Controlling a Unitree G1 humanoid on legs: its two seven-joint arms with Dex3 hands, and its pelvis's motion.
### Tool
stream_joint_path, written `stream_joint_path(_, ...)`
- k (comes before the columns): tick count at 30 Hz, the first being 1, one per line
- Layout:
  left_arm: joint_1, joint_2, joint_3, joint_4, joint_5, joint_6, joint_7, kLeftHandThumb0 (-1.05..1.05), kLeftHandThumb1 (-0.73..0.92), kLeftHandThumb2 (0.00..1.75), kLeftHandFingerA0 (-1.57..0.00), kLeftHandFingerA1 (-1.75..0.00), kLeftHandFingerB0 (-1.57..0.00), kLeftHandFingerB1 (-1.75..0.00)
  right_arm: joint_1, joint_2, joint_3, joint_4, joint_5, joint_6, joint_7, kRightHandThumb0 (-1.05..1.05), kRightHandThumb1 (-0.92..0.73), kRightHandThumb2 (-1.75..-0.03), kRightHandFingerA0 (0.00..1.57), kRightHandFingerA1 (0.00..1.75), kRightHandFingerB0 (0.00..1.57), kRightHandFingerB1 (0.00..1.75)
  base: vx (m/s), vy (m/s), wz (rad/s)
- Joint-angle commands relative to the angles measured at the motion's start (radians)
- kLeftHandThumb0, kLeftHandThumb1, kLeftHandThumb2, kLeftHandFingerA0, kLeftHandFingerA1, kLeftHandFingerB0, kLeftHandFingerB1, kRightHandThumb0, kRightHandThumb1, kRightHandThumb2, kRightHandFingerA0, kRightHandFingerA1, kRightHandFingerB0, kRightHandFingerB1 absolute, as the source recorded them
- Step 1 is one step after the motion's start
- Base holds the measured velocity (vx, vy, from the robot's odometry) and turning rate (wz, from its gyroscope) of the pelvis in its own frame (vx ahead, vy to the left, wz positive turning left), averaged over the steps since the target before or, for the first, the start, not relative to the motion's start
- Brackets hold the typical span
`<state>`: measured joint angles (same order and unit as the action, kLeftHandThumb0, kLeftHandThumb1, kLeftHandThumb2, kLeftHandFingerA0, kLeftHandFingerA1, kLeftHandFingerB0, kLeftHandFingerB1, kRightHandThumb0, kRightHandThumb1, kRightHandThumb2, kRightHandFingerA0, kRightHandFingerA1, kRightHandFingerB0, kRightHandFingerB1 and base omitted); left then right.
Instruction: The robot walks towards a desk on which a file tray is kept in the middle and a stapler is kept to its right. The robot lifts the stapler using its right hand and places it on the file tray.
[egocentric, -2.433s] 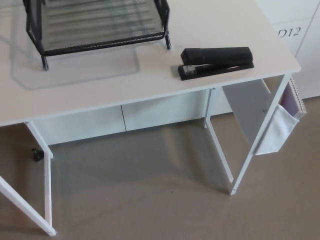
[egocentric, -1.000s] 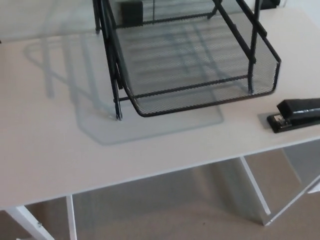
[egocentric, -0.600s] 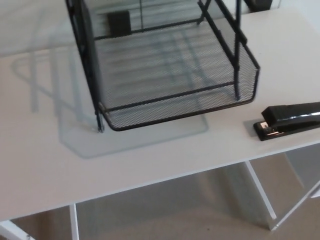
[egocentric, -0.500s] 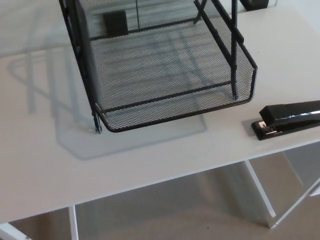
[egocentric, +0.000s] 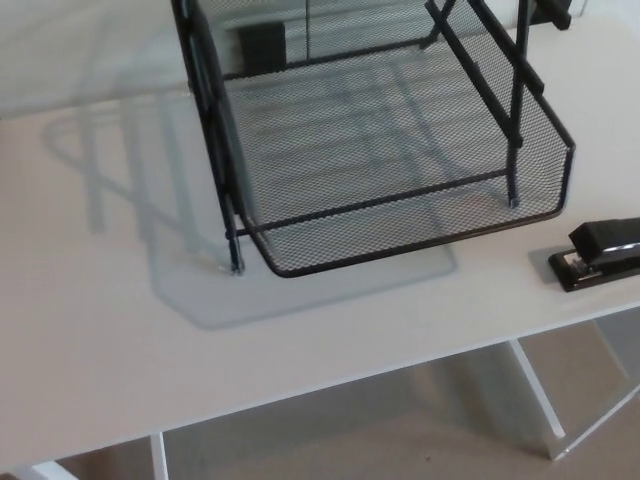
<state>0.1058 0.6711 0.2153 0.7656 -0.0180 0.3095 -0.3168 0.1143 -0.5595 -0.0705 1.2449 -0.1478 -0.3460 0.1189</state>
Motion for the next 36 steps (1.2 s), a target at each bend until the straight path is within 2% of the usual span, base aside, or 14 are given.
stream_joint_path(1,0.014,0.002,0.005,0.007,0.001,-0.037,-0.001,-0.51,0.86,0.65,-0.24,-0.41,-0.2,-0.33,0.006,-0.045,0.015,-0.012,-0.012,-0.019,0.02,-0.8,-0.67,-1.06,0.01,0.2,0.02,0.19,0.04,-0.07,0.06)
stream_joint_path(2,0.02,0.0,0.002,0.009,0.006,-0.052,0.004,-0.51,0.86,0.65,-0.25,-0.41,-0.22,-0.34,-0.006,-0.047,0.013,-0.008,-0.006,0.002,0.036,-0.82,-0.84,-0.66,0.0,0.26,0.0,0.21,0.0,0.0,0.0)
stream_joint_path(4,0.027,0.003,-0.004,0.012,0.014,-0.069,0.006,-0.52,0.86,0.65,-0.27,-0.4,-0.22,-0.33,-0.009,-0.036,-0.02,-0.005,0.038,0.009,0.071,-0.91,-0.69,-1.03,0.0,0.08,0.01,0.1,0.0,0.0,0.0)
stream_joint_path(5,0.029,0.005,-0.014,0.022,0.024,-0.087,0.006,-0.52,0.87,0.65,-0.28,-0.4,-0.24,-0.33,-0.013,-0.038,-0.014,-0.005,0.029,0.017,0.061,-0.89,-0.69,-1.07,0.0,0.13,0.0,0.16,0.0,0.0,0.0)
stream_joint_path(6,0.029,0.006,-0.018,0.029,0.027,-0.093,0.008,-0.53,0.86,0.65,-0.28,-0.4,-0.23,-0.33,-0.015,-0.039,-0.015,-0.005,0.026,0.017,0.064,-0.81,-0.83,-0.65,0.13,0.38,0.0,0.19,0.0,0.0,0.0)
stream_joint_path(10,0.016,-0.003,-0.004,0.074,0.007,-0.122,0.009,-0.51,0.86,0.65,-0.26,-0.41,-0.2,-0.32,-0.001,-0.016,-0.103,-0.02,0.111,-0.007,0.12,-0.76,-0.63,-1.02,0.0,0.24,0.0,0.23,0.0,0.0,0.0)
stream_joint_path(11,0.015,-0.009,0.021,0.078,-0.022,-0.114,-0.006,-0.28,0.64,1.13,-0.08,-0.53,-0.06,-0.5,0.003,-0.011,-0.128,-0.027,0.132,-0.01,0.128,-0.75,-0.61,-1.0,0.0,0.32,0.06,0.21,0.0,0.0,0.0)
stream_joint_path(13,0.018,-0.001,-0.006,0.071,0.01,-0.12,0.002,-0.28,0.63,1.12,-0.09,-0.52,-0.07,-0.51,-0.003,0.001,-0.192,-0.035,0.181,0.013,0.152,-0.79,-0.59,-0.93,0.06,0.28,0.07,0.15,0.0,0.0,0.0)
stream_joint_path(14,0.018,-0.003,-0.006,0.074,0.012,-0.12,0.008,-0.51,0.86,0.65,-0.26,-0.4,-0.21,-0.33,-0.01,0.005,-0.227,-0.044,0.21,0.033,0.16,-0.67,-0.57,-0.89,0.06,0.48,0.03,0.28,0.0,0.0,0.0)
stream_joint_path(16,0.026,-0.013,0.009,0.05,-0.003,-0.089,0.016,-0.51,0.87,0.65,-0.28,-0.41,-0.24,-0.35,-0.024,0.022,-0.364,-0.118,0.343,0.068,0.184,-0.6,-0.72,-0.64,0.19,0.43,0.06,0.17,0.0,0.0,0.0)
stream_joint_path(28,0.023,-0.019,0.022,0.059,-0.011,-0.085,0.012,-0.51,0.86,0.65,-0.25,-0.41,-0.18,-0.32,-0.198,-0.074,-0.495,-0.419,0.348,0.049,0.14,-0.7,-0.51,-0.83,0.09,0.52,0.06,0.46,0.0,0.0,0.0)
stream_joint_path(29,0.022,-0.027,0.042,0.057,-0.031,-0.067,0.015,-0.28,0.61,1.11,-0.1,-0.53,-0.08,-0.51,-0.223,-0.085,-0.499,-0.468,0.354,0.06,0.149,-0.74,-0.5,-0.85,0.11,0.56,0.08,0.5,0.0,0.0,0.0)
stream_joint_path(30,0.037,-0.024,0.042,0.029,-0.031,-0.062,0.007,-0.51,0.85,0.66,-0.23,-0.4,-0.17,-0.32,-0.236,-0.094,-0.501,-0.522,0.366,0.086,0.17,-0.77,-0.49,-0.85,0.12,0.61,0.11,0.54,0.0,0.0,0.0)
stream_joint_path(36,0.053,-0.025,0.036,0.025,-0.019,-0.074,0.01,-0.51,0.86,0.65,-0.26,-0.41,-0.18,-0.31,-0.336,-0.187,-0.397,-0.836,0.292,0.213,0.224,-0.61,-0.63,-0.6,0.07,0.47,0.07,0.25,0.0,0.0,0.0)
